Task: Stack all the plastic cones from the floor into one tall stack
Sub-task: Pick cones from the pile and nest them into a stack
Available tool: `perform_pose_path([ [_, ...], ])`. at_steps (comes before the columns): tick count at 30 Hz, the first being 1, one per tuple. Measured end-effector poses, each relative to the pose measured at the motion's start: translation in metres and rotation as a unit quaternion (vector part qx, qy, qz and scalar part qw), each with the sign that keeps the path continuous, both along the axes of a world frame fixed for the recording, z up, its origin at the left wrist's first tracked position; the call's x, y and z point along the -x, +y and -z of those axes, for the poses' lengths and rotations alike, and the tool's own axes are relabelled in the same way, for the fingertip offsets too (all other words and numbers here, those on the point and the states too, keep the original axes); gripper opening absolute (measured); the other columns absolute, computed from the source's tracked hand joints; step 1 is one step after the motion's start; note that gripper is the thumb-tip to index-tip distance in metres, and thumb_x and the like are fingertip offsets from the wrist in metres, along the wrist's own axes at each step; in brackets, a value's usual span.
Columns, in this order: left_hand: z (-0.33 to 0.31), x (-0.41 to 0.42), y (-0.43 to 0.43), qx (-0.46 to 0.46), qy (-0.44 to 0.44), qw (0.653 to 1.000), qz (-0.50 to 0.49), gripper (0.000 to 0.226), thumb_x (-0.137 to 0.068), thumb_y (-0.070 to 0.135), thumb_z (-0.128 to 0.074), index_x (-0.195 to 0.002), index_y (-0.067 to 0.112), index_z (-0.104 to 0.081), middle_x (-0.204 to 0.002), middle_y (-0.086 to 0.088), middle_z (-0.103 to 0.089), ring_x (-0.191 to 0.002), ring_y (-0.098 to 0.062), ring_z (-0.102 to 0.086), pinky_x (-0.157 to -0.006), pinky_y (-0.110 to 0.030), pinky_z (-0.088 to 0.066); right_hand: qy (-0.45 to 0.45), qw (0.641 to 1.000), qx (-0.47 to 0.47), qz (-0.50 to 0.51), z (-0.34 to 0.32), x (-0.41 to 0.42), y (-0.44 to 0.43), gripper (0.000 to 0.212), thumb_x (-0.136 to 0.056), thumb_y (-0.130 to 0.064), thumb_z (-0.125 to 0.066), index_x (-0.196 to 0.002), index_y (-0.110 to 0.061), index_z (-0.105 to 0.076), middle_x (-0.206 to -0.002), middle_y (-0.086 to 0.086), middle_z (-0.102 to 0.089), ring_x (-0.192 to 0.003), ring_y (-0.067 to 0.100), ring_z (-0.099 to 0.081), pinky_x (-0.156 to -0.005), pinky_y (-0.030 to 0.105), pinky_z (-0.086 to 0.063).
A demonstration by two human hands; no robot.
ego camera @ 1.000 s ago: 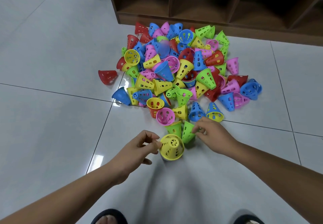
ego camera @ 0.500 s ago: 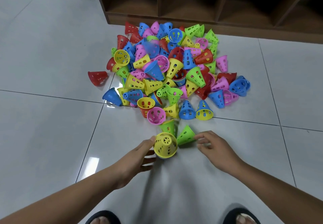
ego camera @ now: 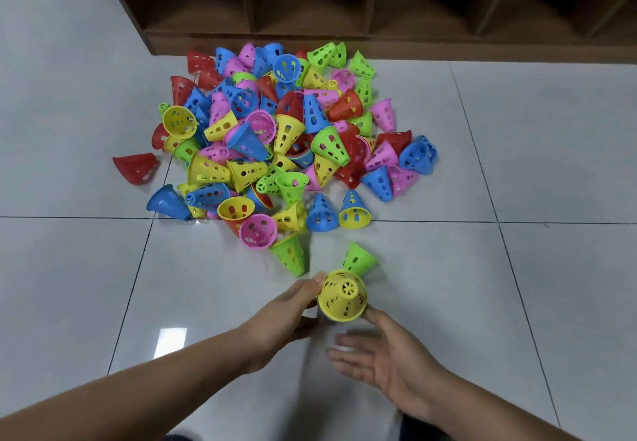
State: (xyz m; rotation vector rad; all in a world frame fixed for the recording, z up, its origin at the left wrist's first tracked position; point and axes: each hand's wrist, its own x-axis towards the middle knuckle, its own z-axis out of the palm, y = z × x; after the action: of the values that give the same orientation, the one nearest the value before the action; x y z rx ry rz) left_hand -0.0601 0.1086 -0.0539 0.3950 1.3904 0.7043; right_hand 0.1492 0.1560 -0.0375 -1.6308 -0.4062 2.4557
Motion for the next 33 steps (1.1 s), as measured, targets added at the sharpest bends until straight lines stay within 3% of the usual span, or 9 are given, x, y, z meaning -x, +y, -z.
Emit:
perform_pose_path([
  [4, 0.001, -0.021, 0.019, -0.005, 0.008, 0.999, 0.04, 0.07, -0.086, 0.087, -0.057, -0.136, 0.039, -0.067, -0.135, 0.005, -0.073, -0.121, -0.016, -0.072, -0.111, -0.037, -0.055, 0.053, 0.994, 0.014, 0.09, -0.003, -0.018, 0.011, 0.045, -0.106, -0.033, -0.053, -0.142, -0.006, -0.059, -0.127, 0.032, -0.07, -0.118, 0.042, -0.071, -0.101, 0.05, -0.059],
  [9, -0.005, -0.046, 0.049, 0.004, 0.04, 0.993, 0.114, 0.071, -0.083, 0.091, -0.051, -0.134, 0.042, -0.063, -0.13, 0.011, -0.074, -0.119, -0.007, -0.072, -0.112, -0.039, -0.054, 0.028, 0.989, -0.03, 0.14, -0.004, -0.045, 0.028, 0.047, -0.101, -0.032, -0.057, -0.142, -0.009, -0.06, -0.125, 0.035, -0.069, -0.119, 0.043, -0.07, -0.105, 0.049, -0.057],
  [12, -0.01, -0.059, 0.069, 0.009, 0.052, 0.984, 0.169, 0.065, -0.092, 0.085, -0.047, -0.142, 0.044, -0.056, -0.137, 0.017, -0.067, -0.123, -0.004, -0.067, -0.112, -0.037, -0.053, 0.006, 0.986, -0.064, 0.154, -0.004, -0.064, 0.037, 0.05, -0.095, -0.036, -0.063, -0.139, -0.011, -0.063, -0.122, 0.034, -0.071, -0.12, 0.042, -0.07, -0.114, 0.05, -0.048],
  [17, -0.016, -0.083, 0.104, 0.016, 0.044, 0.972, 0.232, 0.07, -0.098, 0.079, -0.042, -0.157, 0.041, -0.041, -0.151, 0.016, -0.055, -0.134, -0.007, -0.058, -0.112, -0.035, -0.05, -0.017, 0.978, -0.097, 0.182, -0.002, -0.093, 0.053, 0.043, -0.104, -0.036, -0.055, -0.143, -0.018, -0.06, -0.121, 0.032, -0.072, -0.119, 0.04, -0.071, -0.119, 0.051, -0.044],
  [26, -0.01, -0.157, 0.172, 0.016, 0.049, 0.976, 0.213, 0.066, -0.097, 0.081, -0.045, -0.147, 0.038, -0.05, -0.149, 0.01, -0.056, -0.13, -0.013, -0.063, -0.112, -0.041, -0.052, -0.037, 0.96, -0.138, 0.242, -0.004, -0.138, 0.099, 0.047, -0.102, -0.041, -0.061, -0.142, -0.017, -0.06, -0.119, 0.028, -0.074, -0.12, 0.036, -0.071, -0.115, 0.048, -0.048],
  [33, -0.006, -0.221, 0.228, -0.01, 0.042, 0.98, 0.194, 0.069, -0.093, 0.084, -0.048, -0.139, 0.033, -0.057, -0.131, 0.01, -0.065, -0.121, -0.016, -0.063, -0.114, -0.042, -0.049, -0.043, 0.945, -0.163, 0.28, 0.002, -0.183, 0.144, 0.051, -0.097, -0.046, -0.066, -0.142, -0.022, -0.063, -0.127, 0.027, -0.072, -0.122, 0.034, -0.071, -0.115, 0.045, -0.048],
])
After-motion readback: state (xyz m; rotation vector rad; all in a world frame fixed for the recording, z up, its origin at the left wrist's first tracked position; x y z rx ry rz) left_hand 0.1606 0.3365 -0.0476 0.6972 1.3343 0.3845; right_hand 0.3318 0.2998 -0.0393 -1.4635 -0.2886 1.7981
